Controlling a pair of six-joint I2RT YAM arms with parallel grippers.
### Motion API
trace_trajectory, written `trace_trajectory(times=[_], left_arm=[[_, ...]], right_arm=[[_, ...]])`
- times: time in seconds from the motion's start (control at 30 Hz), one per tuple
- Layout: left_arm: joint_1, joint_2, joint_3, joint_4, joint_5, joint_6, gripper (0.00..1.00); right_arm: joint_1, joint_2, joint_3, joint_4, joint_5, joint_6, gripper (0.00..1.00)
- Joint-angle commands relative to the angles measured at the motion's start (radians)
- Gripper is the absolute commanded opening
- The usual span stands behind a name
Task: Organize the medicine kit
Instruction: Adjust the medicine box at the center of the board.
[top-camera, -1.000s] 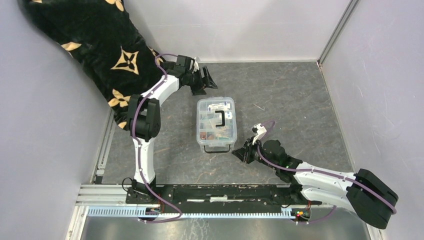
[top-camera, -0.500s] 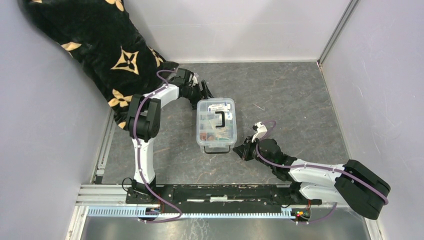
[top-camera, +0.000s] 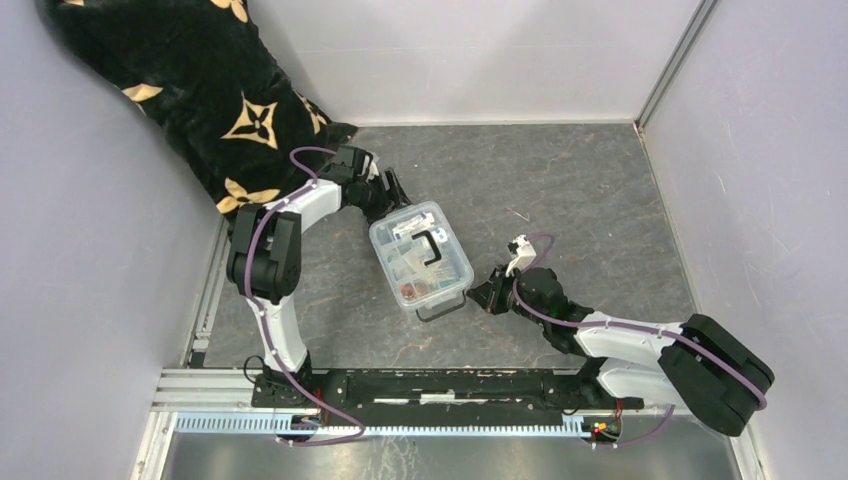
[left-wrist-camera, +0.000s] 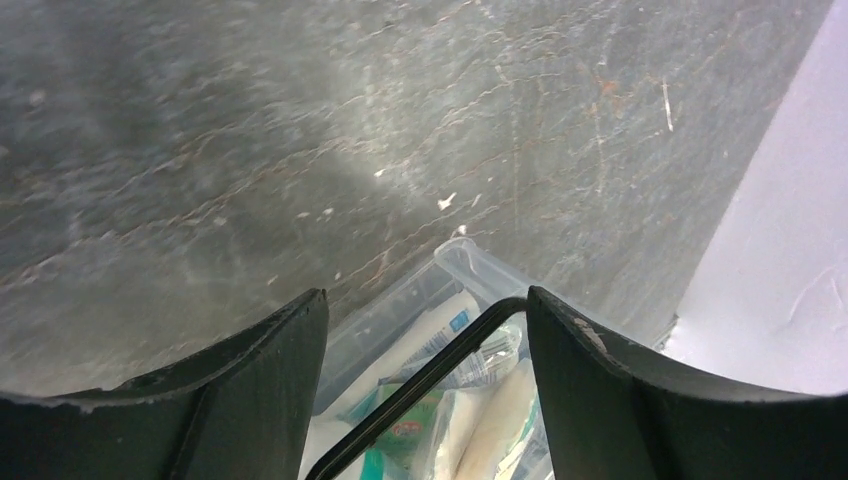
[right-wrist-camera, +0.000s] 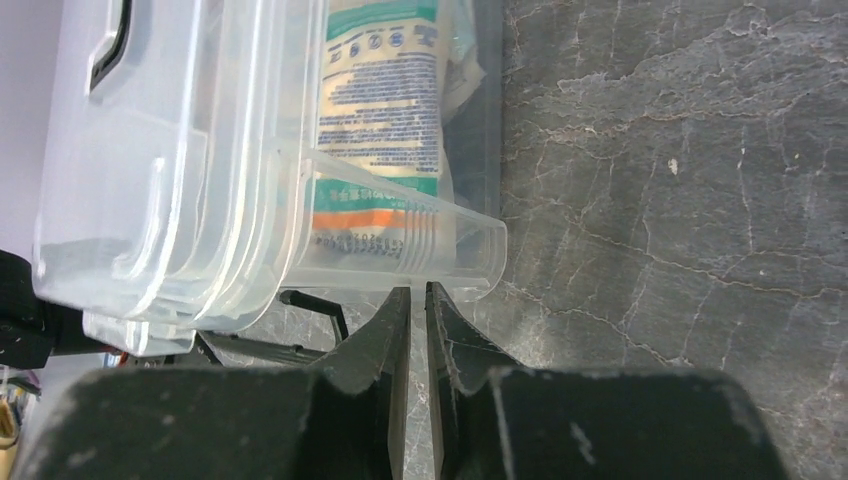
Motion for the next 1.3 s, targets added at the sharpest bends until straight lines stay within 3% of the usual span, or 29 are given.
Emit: trace_trajectory(times=[0.0,0.33,0.73,0.87,1.03,1.27], left_arm=[[-0.027,-0.107,-0.094,-0.082,-0.049,0.028,0.78],[-0.02,-0.278,-0.286,-0.077,-0.188,-0.037,0.78],[-0.01,-0.423,-0.434,-0.108,-0.278,-0.034,0.78],[-0.01,-0.457,-0.463,-0.117,-0.29,-0.03,0.78],[-0.01,-0.493,-0.49,-0.118,-0.28,-0.023,0.78],[-0.012,-0.506,-0.501,-0.112,-0.26,-0.022,0.78]], right_arm=[[-0.048,0.02,0.086,0.064,-0.019,-0.001,0.15],[-0.069,-0.089,0.028,-0.099,0.026,0.003,0.13],[-0.001,-0.187,-0.093,-0.221,0.002,0.164,0.15],[0.009,-0.179,-0.131,-0.172,-0.066,0.227,0.15],[0.009,-0.154,-0.175,0.053,-0.159,0.319,0.16],[0.007,-0.077,-0.102,0.112,-0.171,0.341,0.16]])
